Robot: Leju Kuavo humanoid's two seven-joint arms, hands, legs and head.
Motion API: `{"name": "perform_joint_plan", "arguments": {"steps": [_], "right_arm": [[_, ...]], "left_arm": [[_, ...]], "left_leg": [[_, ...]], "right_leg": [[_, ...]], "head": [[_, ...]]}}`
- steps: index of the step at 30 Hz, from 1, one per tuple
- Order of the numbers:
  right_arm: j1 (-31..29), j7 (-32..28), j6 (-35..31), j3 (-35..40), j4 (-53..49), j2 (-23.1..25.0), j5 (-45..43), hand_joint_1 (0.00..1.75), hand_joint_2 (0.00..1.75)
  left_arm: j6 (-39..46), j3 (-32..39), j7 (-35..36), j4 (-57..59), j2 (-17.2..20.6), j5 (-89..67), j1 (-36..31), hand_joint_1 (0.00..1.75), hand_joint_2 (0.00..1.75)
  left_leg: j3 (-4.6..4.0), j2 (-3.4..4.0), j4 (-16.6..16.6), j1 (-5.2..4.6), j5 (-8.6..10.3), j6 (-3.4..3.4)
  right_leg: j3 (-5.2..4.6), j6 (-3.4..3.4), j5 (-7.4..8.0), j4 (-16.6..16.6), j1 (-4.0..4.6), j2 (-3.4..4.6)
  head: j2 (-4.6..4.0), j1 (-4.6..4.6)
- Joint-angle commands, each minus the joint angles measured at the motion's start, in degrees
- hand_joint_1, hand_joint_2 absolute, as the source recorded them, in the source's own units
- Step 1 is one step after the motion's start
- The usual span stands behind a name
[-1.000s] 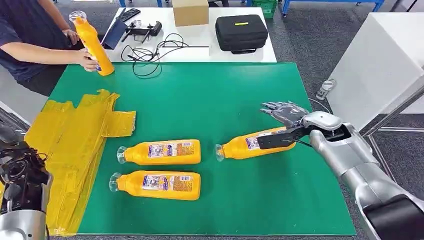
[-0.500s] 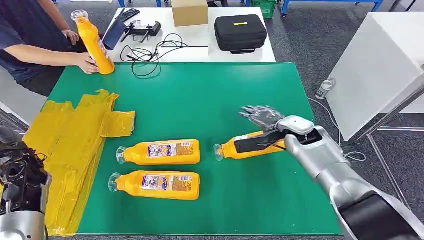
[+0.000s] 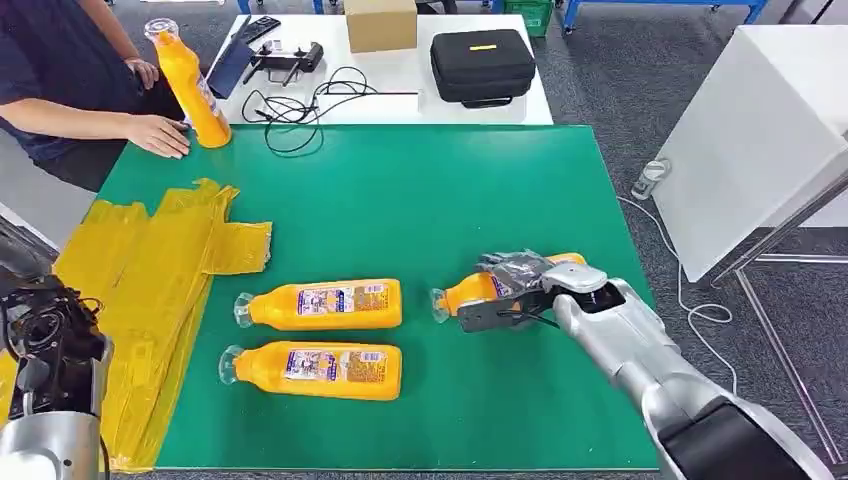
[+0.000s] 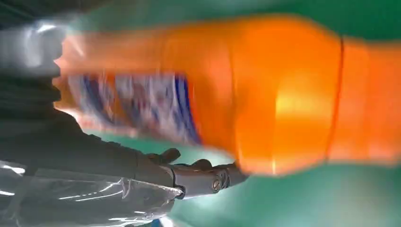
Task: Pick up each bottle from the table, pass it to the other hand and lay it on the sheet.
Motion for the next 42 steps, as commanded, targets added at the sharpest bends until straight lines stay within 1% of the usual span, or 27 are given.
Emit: {"name": "perform_joint_plan", "arguments": {"steps": [1,3,5,7,8,12,16,17,19,20,21,22,24,29,33,38,39,42], "right_arm": [[-0.78,0.18,0.09,-0.32,3.35,-0.02,-0.14,0.00,1.75],[-0.78,0.18,0.09,-0.32,3.35,-0.02,-0.14,0.00,1.75],[-0.83,1.86,1.02,-0.14,3.52,0.14,0.33,0.00,1.75],[-0.41,2.97,0.72,-0.58,3.64,-0.13,0.26,0.00,1.75],[-0.51,3.62,0.28,-0.90,3.72,-0.47,0.17,0.00,1.75],[-0.82,4.26,-0.15,-2.34,3.65,-2.73,-0.53,0.00,1.75],[0.56,4.60,-0.45,-1.99,3.68,-5.12,0.52,0.00,1.75],[0.60,4.73,-0.36,-1.69,3.83,-5.80,1.01,0.00,1.75],[0.14,4.10,-0.61,-1.17,3.86,-7.08,1.81,0.00,1.75],[-0.31,3.72,-0.41,-1.14,3.88,-7.57,1.90,0.00,1.75],[-1.12,3.31,-0.01,-0.95,3.93,-8.05,2.17,0.00,1.75],[-1.67,3.13,0.27,-0.89,3.95,-8.29,2.27,0.00,1.75],[-3.19,2.83,1.28,-0.85,4.03,-8.80,2.41,0.00,1.75],[-3.81,2.96,1.57,-0.78,4.13,-8.94,2.61,0.00,1.75],[-5.25,1.33,3.01,-0.01,4.18,-10.73,3.51,0.00,1.75],[-4.27,0.86,2.00,-0.89,3.93,-12.09,2.93,0.00,1.75],[-3.67,0.77,1.48,-0.98,3.73,-12.57,2.91,0.00,1.75],[-3.03,-0.25,2.09,-0.50,3.78,-13.99,3.35,0.00,1.75]], "left_arm": [[0.09,-0.52,0.33,3.91,-2.05,-0.10,-3.71,0.00,0.00],[0.09,-0.52,0.33,3.91,-2.05,-0.10,-3.71,0.00,0.00],[0.41,-0.57,0.33,3.89,-2.01,-0.22,-3.71,0.00,0.00],[0.98,-0.44,0.33,4.13,-2.17,-0.24,-3.74,0.00,0.00],[1.05,-0.30,0.33,4.32,-2.30,-0.15,-3.62,0.00,0.00],[1.27,0.13,0.33,4.31,-2.80,0.07,-3.02,0.00,0.00],[1.21,0.46,0.33,4.56,-3.23,0.15,-2.49,0.00,0.00],[1.18,0.47,0.33,4.81,-3.21,0.12,-2.35,0.00,0.00],[0.83,0.69,0.33,4.57,-2.91,0.37,-1.85,0.00,0.00],[0.53,0.85,0.33,4.58,-2.74,0.60,-1.80,0.00,0.00],[0.40,1.02,0.33,4.64,-2.54,0.77,-1.74,0.00,0.00],[0.33,1.15,0.33,4.72,-2.44,0.90,-1.73,0.00,0.00],[0.09,1.49,0.33,5.11,-2.38,1.24,-1.66,0.00,0.00],[0.47,1.76,0.33,4.96,-2.57,1.32,-1.33,0.00,0.00],[-0.23,2.66,0.33,5.08,-2.09,2.06,-0.63,0.00,0.00],[-0.72,3.04,0.33,5.24,-1.87,1.96,-0.80,0.00,0.00],[-0.98,3.11,0.33,5.43,-1.75,2.04,-1.02,0.00,0.00],[-1.38,3.16,0.33,6.19,-1.80,2.09,-1.40,0.00,0.00]], "left_leg": [[0.00,-0.09,0.02,0.03,0.00,-0.04],[0.06,-0.12,0.03,0.04,-0.01,-0.07],[0.04,-0.12,0.04,0.05,0.00,-0.07],[0.01,-0.06,0.01,0.03,0.01,-0.03],[0.04,-0.10,0.03,0.05,0.00,-0.06],[0.07,-0.15,0.06,0.03,-0.04,-0.04],[0.06,-0.13,0.00,0.01,-0.01,-0.02],[0.11,-0.23,0.00,0.03,-0.02,-0.02],[0.08,-0.12,-0.03,0.00,0.00,-0.01],[0.10,-0.21,0.00,0.00,-0.02,-0.02],[0.02,-0.13,-0.01,-0.03,0.01,-0.01],[0.07,-0.14,0.04,-0.02,-0.03,-0.03],[0.02,-0.02,0.07,-0.05,-0.03,-0.04],[0.01,0.01,0.08,-0.05,-0.05,-0.06],[0.04,0.06,0.09,-0.07,-0.07,-0.06],[-0.03,-0.02,0.07,-0.05,-0.03,-0.02],[0.02,0.06,0.09,-0.02,-0.07,-0.04],[-0.04,-0.09,0.04,-0.03,-0.01,-0.02]], "right_leg": [[0.03,0.02,-0.03,0.00,0.03,-0.16],[0.10,0.02,-0.05,-0.01,0.05,-0.25],[0.09,0.02,-0.04,-0.01,0.07,-0.23],[0.03,0.02,-0.01,-0.03,0.07,-0.13],[0.09,0.03,-0.03,-0.02,0.09,-0.21],[0.14,0.07,-0.09,0.00,0.10,-0.28],[0.10,0.05,-0.05,-0.03,0.06,-0.20],[0.21,0.07,-0.08,-0.06,0.05,-0.32],[0.13,0.04,-0.04,-0.06,0.01,-0.17],[0.20,0.07,-0.07,-0.05,0.00,-0.30],[0.08,0.04,-0.03,-0.04,-0.02,-0.18],[0.16,0.06,-0.06,-0.03,0.00,-0.23],[0.07,0.05,-0.03,0.02,-0.03,-0.10],[0.07,0.04,-0.03,0.03,-0.05,-0.08],[0.05,0.05,-0.05,0.06,-0.06,-0.04],[0.03,0.06,-0.02,0.03,-0.06,-0.08],[0.08,0.07,-0.02,0.03,-0.02,-0.03],[0.05,0.05,-0.01,-0.01,-0.04,-0.14]], "head": [[0.00,0.00],[-0.02,0.00],[0.00,0.00],[0.00,0.00],[0.00,0.00],[0.00,0.00],[0.00,0.00],[0.00,0.00],[0.00,0.00],[0.00,0.00],[0.00,0.00],[0.00,0.00],[-0.02,0.00],[0.00,0.00],[0.00,-0.02],[0.00,0.00],[-0.02,-0.02],[0.00,0.00]]}}
